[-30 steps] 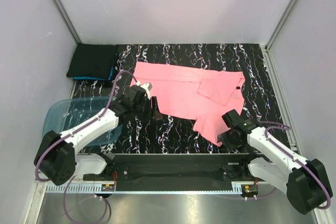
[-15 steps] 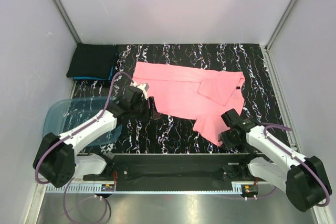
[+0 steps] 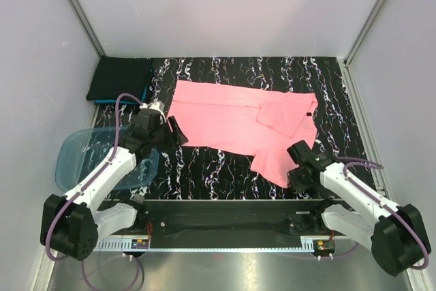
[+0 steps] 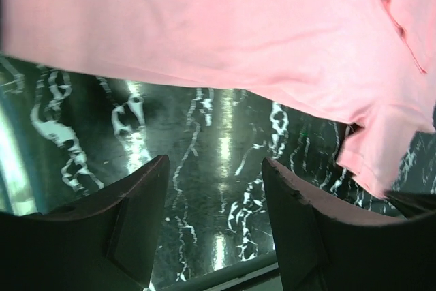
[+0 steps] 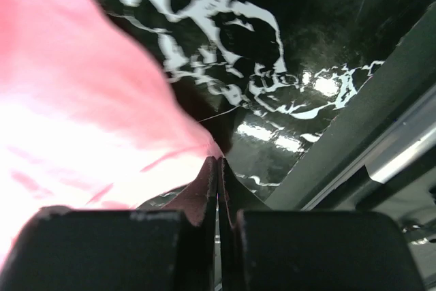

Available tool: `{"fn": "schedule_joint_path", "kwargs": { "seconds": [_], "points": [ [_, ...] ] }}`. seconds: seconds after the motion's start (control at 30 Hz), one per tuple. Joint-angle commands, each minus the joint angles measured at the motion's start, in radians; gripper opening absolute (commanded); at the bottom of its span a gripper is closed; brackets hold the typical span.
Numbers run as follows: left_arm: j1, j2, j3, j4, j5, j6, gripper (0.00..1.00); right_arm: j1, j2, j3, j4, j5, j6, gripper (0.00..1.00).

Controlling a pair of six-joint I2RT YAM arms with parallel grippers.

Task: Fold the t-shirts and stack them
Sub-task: Fold the tshirt

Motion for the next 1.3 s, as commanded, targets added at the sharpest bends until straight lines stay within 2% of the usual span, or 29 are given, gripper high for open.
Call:
{"fn": "schedule_joint_path", "kwargs": {
  "seconds": [0.0, 0.27, 0.5, 0.73, 0.9, 1.07, 1.13, 1.27],
  "points": [
    [0.035, -0.021, 0.029, -0.046, -0.049, -0.008, 0.61, 0.006, -0.053, 0.103, -0.125, 0.148, -0.031, 0.0],
    [0.075, 0.027, 0.072, -0.166, -0.262, -0.097, 0.66, 0.006, -0.069, 0.241, -0.243, 0.303, -0.186, 0.0],
    [0.092, 0.036, 0.049, -0.105, -0.244, -0.16, 0.7, 0.005, -0.153, 0.242, -0.302, 0.403, -0.252, 0.0],
    [0.087, 0.044, 0.074, -0.122, -0.313, -0.21, 0.72, 0.006, -0.176, 0.265, -0.296, 0.414, -0.324, 0.0],
    [0.023, 0.082, 0.101, -0.122, -0.386, -0.256, 0.73, 0.006, -0.221, 0.276, -0.283, 0.401, -0.367, 0.0],
    [-0.015, 0.154, 0.098, -0.112, -0.425, -0.389, 0.71, 0.005, -0.238, 0.295, -0.29, 0.42, -0.395, 0.0],
    [-0.064, 0.195, 0.121, -0.157, -0.507, -0.477, 0.69, 0.005, -0.248, 0.293, -0.274, 0.408, -0.408, 0.0],
    [-0.1, 0.278, 0.212, -0.253, -0.581, -0.584, 0.66, 0.006, -0.296, 0.284, -0.245, 0.369, -0.427, 0.0]
  ]
}}
